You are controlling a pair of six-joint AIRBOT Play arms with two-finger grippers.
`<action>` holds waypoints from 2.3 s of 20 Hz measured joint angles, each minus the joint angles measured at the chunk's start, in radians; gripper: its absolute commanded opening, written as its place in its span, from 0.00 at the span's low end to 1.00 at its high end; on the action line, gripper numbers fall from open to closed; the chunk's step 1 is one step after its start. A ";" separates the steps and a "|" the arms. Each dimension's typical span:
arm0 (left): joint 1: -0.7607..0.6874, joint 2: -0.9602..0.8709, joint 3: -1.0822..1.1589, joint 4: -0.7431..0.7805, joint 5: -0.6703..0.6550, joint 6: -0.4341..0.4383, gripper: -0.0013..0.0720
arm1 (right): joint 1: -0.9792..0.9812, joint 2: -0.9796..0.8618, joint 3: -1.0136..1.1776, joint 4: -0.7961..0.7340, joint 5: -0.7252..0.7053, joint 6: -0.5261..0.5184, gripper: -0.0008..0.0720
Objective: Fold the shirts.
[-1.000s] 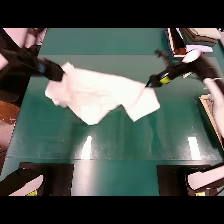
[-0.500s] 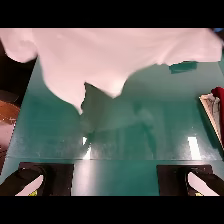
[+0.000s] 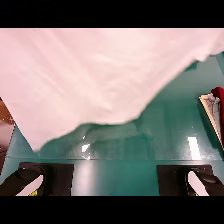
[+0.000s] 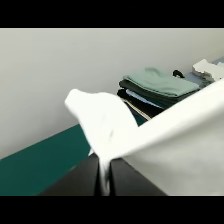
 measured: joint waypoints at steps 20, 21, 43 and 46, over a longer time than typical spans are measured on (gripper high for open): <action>0.015 -0.923 -0.157 -0.058 0.105 0.023 0.93 | -0.012 -0.553 -0.369 -0.002 0.110 0.136 0.03; 0.027 -0.925 -0.148 -0.055 0.078 0.017 0.93 | -0.012 -0.554 -0.375 -0.002 0.104 0.135 0.03; 0.333 -0.392 -1.202 -0.144 -0.030 0.119 0.92 | -0.008 -0.555 -0.386 -0.002 0.149 0.080 0.03; 0.333 -0.389 -1.232 -0.175 0.001 0.127 0.32 | -0.007 -0.555 -0.386 -0.002 0.152 0.080 0.03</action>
